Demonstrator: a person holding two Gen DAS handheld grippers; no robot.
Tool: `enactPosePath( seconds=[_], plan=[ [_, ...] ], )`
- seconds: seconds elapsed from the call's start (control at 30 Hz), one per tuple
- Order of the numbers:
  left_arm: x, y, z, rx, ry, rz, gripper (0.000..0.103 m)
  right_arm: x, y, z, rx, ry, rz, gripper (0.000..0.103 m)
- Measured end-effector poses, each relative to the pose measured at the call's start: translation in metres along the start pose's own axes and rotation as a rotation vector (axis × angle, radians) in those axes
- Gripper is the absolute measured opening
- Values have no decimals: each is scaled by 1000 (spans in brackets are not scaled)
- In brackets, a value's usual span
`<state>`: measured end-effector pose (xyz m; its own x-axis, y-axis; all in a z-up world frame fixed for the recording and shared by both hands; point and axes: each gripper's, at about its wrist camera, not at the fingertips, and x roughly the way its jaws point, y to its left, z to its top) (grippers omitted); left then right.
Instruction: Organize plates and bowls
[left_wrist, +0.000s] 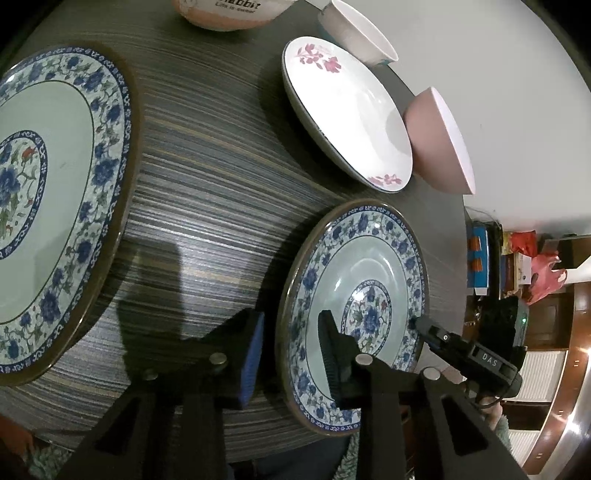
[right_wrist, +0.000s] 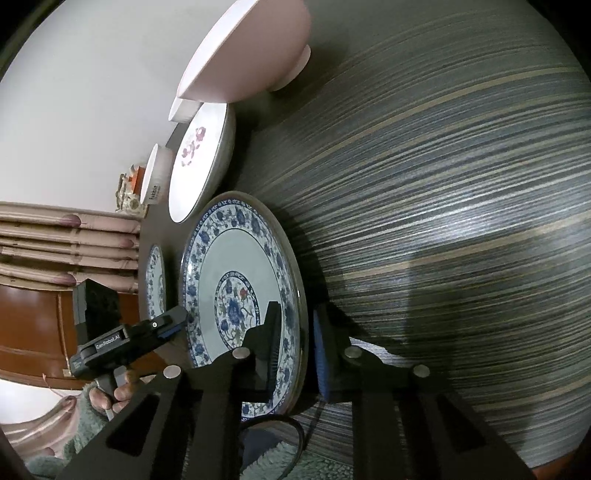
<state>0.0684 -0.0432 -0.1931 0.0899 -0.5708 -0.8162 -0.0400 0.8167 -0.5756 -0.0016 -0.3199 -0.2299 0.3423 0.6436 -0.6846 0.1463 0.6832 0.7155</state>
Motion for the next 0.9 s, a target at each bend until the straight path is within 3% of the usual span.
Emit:
enactPosePath(
  seconds=[0.47,0.9],
  plan=[
    [3,-4,-2,35,-5,35,14,3,4,-2,-23,-9,-29,11],
    [-7,-3,-4,43,-14,36,13,-1,12,-8,-39,-22,-60,12]
  ],
)
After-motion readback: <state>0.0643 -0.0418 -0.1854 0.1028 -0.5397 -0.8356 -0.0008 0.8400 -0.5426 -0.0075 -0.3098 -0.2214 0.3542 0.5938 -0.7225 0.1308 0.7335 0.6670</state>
